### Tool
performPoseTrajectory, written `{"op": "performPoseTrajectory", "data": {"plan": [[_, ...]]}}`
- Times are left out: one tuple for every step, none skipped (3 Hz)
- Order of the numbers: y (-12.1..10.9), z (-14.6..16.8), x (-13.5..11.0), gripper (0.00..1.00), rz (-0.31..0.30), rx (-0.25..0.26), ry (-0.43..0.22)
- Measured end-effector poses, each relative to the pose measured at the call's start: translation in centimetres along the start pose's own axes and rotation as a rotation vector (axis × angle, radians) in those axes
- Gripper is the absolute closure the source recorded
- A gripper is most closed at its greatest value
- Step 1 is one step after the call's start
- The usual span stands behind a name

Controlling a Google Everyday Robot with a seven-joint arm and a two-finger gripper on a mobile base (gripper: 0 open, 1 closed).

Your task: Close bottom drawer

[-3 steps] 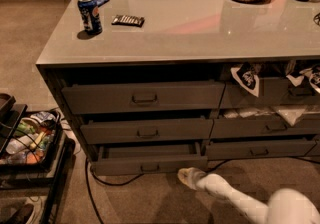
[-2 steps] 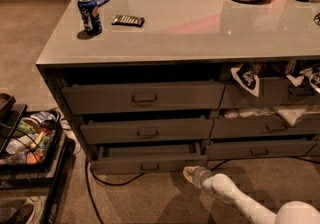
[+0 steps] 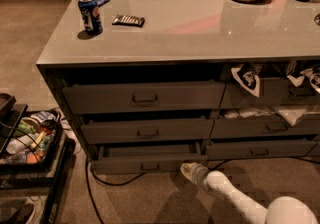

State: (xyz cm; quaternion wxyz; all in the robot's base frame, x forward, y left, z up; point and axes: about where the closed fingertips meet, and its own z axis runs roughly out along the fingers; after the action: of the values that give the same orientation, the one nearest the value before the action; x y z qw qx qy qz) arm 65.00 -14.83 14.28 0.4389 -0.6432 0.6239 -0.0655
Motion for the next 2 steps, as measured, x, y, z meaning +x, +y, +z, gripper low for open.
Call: {"op": "performPoseTrajectory", "data": {"plan": [[-0.66, 1.39, -0.28, 1.0, -0.021, 0.016, 0.007], [-1.16, 2.35, -0.95, 1.0, -0.048, 0.031, 0.003]]}}
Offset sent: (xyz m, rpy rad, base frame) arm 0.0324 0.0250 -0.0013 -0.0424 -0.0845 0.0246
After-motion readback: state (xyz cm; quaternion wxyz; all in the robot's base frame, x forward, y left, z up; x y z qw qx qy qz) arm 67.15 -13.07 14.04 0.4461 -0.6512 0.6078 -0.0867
